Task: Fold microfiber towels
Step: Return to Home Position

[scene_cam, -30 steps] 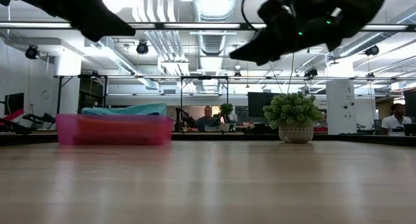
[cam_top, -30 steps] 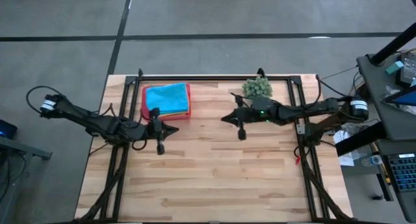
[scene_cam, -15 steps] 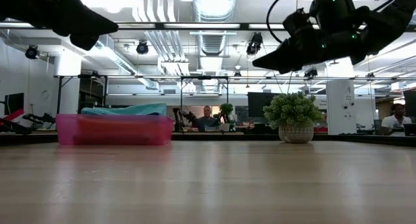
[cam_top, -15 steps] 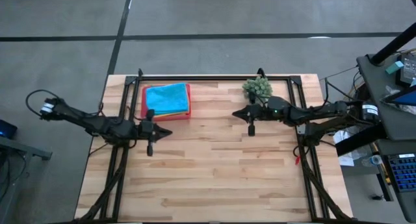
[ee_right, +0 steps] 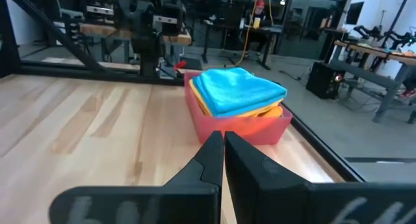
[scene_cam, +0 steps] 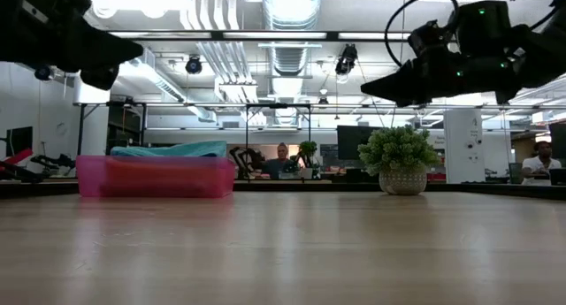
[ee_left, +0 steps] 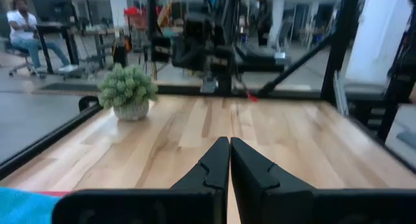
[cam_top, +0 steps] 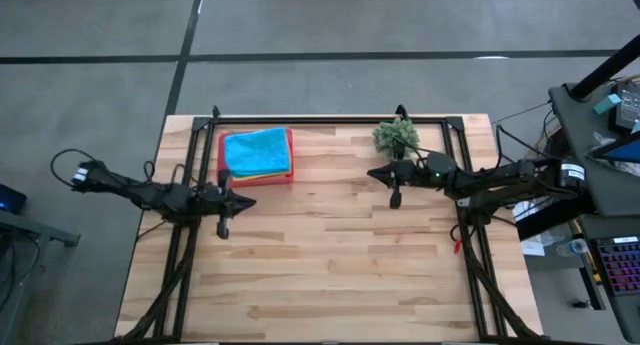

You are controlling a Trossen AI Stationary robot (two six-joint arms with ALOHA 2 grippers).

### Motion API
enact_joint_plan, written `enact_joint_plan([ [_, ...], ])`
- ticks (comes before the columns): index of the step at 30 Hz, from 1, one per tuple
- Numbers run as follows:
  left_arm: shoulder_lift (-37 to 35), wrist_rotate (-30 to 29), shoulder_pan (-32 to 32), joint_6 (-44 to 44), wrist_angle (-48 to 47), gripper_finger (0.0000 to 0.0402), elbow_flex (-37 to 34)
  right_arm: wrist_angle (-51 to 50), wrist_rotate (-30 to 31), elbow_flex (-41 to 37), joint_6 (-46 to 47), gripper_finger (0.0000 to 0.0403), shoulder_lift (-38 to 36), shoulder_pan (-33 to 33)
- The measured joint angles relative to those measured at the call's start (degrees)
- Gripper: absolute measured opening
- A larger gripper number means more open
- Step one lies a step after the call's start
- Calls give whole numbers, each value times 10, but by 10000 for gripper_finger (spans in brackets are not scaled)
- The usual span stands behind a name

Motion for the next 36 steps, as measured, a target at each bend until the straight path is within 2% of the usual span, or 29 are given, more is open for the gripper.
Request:
enact_joint_plan([
  [13,-143,-1,0,4,-8,0,-52,35,0,-66,-1,9,-55,0],
  [22,-126,-1,0,1,-19,0,-53,62,1,-127,9,9,-114,0],
  [25,-124,-1,0,-1,-19,0,-53,39,5,-127,19,9,-132,0],
  [36,-126,-2,0,1,-20,0,-54,7,4,-127,20,9,-133,0],
])
